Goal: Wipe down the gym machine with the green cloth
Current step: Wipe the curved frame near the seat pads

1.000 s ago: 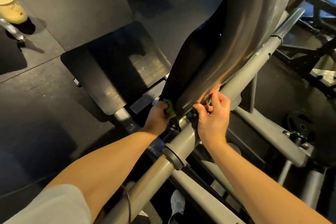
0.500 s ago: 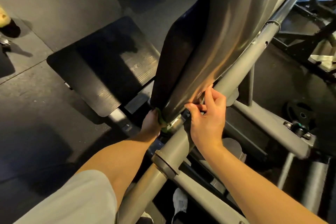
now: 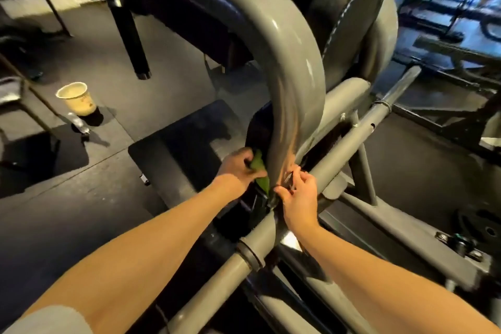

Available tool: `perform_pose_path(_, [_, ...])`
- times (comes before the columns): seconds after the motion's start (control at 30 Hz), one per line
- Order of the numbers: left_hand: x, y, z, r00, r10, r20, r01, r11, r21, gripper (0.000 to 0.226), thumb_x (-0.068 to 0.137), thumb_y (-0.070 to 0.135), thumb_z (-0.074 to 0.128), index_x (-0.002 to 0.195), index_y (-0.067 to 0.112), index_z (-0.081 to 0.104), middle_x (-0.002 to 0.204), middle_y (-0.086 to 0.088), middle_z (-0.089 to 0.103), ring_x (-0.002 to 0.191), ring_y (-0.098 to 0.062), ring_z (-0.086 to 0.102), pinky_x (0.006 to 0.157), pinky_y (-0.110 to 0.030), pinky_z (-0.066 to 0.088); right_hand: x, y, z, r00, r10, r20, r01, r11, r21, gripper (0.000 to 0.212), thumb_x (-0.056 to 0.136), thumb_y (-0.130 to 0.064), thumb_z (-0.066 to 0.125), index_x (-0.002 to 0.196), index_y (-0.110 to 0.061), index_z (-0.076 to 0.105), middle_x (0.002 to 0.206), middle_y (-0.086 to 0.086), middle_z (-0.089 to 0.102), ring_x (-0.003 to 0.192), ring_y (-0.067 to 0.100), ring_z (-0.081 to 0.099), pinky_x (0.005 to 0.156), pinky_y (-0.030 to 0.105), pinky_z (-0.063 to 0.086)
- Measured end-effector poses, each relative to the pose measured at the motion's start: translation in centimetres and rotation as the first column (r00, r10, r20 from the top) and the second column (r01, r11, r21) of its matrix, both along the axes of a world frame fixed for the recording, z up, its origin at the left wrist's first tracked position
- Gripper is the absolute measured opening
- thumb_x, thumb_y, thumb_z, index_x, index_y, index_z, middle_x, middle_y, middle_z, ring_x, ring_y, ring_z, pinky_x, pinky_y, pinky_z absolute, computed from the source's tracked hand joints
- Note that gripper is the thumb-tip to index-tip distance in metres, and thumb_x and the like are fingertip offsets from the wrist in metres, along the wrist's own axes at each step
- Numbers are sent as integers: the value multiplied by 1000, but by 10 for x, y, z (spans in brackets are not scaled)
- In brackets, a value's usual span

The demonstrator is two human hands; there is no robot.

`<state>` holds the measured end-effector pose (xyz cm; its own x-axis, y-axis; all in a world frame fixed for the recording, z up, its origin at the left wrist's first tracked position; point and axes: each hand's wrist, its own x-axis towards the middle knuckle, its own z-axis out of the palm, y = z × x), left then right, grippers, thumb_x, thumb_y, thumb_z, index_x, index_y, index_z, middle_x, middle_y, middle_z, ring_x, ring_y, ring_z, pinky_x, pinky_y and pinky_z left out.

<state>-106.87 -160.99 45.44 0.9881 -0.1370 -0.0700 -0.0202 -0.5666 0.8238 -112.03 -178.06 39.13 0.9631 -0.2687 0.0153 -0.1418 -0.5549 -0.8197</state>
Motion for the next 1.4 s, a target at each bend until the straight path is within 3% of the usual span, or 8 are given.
perform_pose_path(0.13, [-13,-2,86,987,128,97,-92,945,-313,26,84,2,80,87,11,56,83,1,64,76,-6,63,71,-12,52,-7,-16,39,997,-52,55,46,992,116,34,100,-22,61,134,-22,65,115,-5,60,112,15,58,101,32,46])
perform_pose_path(0.37, [-41,-7,114,991,-98,86,112,979,-169,18,93,17,72,111,13,71,98,-3,76,90,-17,75,75,-32,63,-44,-1,120,975,47,218,-184,721,668,33,101,-21,63,134,-18,65,122,-4,73,115,10,67,98,29,55])
perform_pose_path(0.57, [-46,-10,136,989,-145,26,147,964,-221,22,101,14,58,94,9,77,87,-11,76,77,-18,72,65,-32,58,-51,-8,143,957,102,273,-251,765,594,21,92,-7,73,109,-19,74,99,0,76,93,14,72,78,27,57])
perform_pose_path(0.73, [-28,-14,146,951,213,225,-163,961,-221,31,85,50,77,94,23,66,89,2,72,80,-16,72,70,-37,62,-32,-40,153,876,-265,404,28,862,506,10,90,-9,71,96,-15,65,94,6,65,84,16,62,79,35,56])
perform_pose_path(1.0, [-16,-31,152,922,300,246,-210,920,-332,31,80,35,86,100,21,65,92,5,72,84,-9,72,81,-41,63,-11,8,116,887,-221,406,10,888,461,32,92,-3,71,100,-29,55,110,3,50,96,-3,53,83,5,41])
perform_pose_path(1.13, [-12,-27,154,930,278,240,-201,933,-299,32,78,36,88,97,21,66,92,4,73,85,-13,73,82,-44,63,-20,19,92,959,-164,232,21,855,519,34,83,-9,82,91,-30,56,106,8,50,93,24,60,80,26,52])
perform_pose_path(1.27, [-9,-23,159,933,256,254,-197,952,-235,34,77,40,88,97,21,67,93,6,73,89,-13,72,83,-42,62,1,10,153,853,-155,499,-125,867,483,40,85,-16,82,104,-43,58,110,7,55,81,17,58,75,29,56])
perform_pose_path(1.4, [-15,-25,161,935,251,250,-185,948,-259,27,85,33,83,100,19,67,94,4,73,86,-11,72,80,-37,64,32,5,210,780,-104,617,-178,908,378,26,93,-15,73,119,-19,70,118,2,54,88,8,57,79,17,51])
